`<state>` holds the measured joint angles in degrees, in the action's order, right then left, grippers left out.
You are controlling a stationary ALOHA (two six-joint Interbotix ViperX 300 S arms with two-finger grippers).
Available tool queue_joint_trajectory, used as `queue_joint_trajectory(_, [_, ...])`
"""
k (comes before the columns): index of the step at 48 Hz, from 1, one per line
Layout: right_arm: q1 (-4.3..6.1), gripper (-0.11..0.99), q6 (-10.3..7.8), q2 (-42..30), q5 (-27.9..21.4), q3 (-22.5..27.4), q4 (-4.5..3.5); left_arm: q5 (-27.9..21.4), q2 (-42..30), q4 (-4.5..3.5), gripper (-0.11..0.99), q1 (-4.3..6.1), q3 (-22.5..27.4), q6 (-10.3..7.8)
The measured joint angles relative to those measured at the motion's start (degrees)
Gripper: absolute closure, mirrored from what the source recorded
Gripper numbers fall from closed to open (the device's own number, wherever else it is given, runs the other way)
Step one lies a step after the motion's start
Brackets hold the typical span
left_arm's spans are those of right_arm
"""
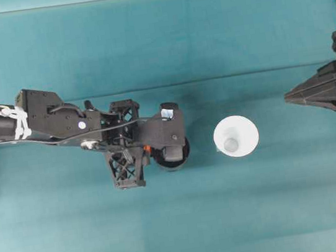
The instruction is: Put the paper cup into the moved red handle cup holder.
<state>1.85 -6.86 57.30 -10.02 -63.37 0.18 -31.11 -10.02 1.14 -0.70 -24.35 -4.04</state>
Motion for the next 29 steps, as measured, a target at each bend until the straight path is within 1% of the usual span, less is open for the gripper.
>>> queue_joint_trajectory(3, [0.00, 0.99, 0.00, 0.00, 0.00, 0.00, 0.00, 0.26, -0.09, -0.09, 0.60, 0.00, 0.09, 0.00])
queue_joint_trajectory(9, [0.00, 0.99, 0.00, 0.00, 0.09, 0.00, 0.00, 0.35, -0.26, 0.00, 0.60, 0.09, 0.00, 0.53])
queue_joint_trajectory(10, [0.00, 0.99, 0.00, 0.00, 0.09, 0.09, -0.09, 0.35, -0.26, 0.00, 0.60, 0.09, -0.09, 0.44])
queue_joint_trajectory(11, [0.00, 0.99, 0.00, 0.00, 0.09, 0.00, 0.00, 0.44, -0.35, -0.09, 0.60, 0.00, -0.09, 0.44])
queue_joint_trajectory(12, [0.00, 0.99, 0.00, 0.00, 0.00, 0.00, 0.00, 0.35, -0.44, 0.00, 0.60, 0.09, -0.09, 0.44])
queue_joint_trajectory(19, [0.00, 0.99, 0.00, 0.00, 0.09, 0.00, 0.00, 0.62, -0.62, -0.09, 0.60, 0.00, -0.09, 0.44])
queue_joint_trajectory(28, [0.00, 0.99, 0.00, 0.00, 0.00, 0.00, -0.09, 1.23, -0.79, 0.00, 0.60, 0.09, -0.09, 0.35])
queue_joint_trajectory(29, [0.00, 0.99, 0.00, 0.00, 0.00, 0.00, 0.00, 1.23, -0.79, 0.00, 0.60, 0.00, -0.09, 0.35])
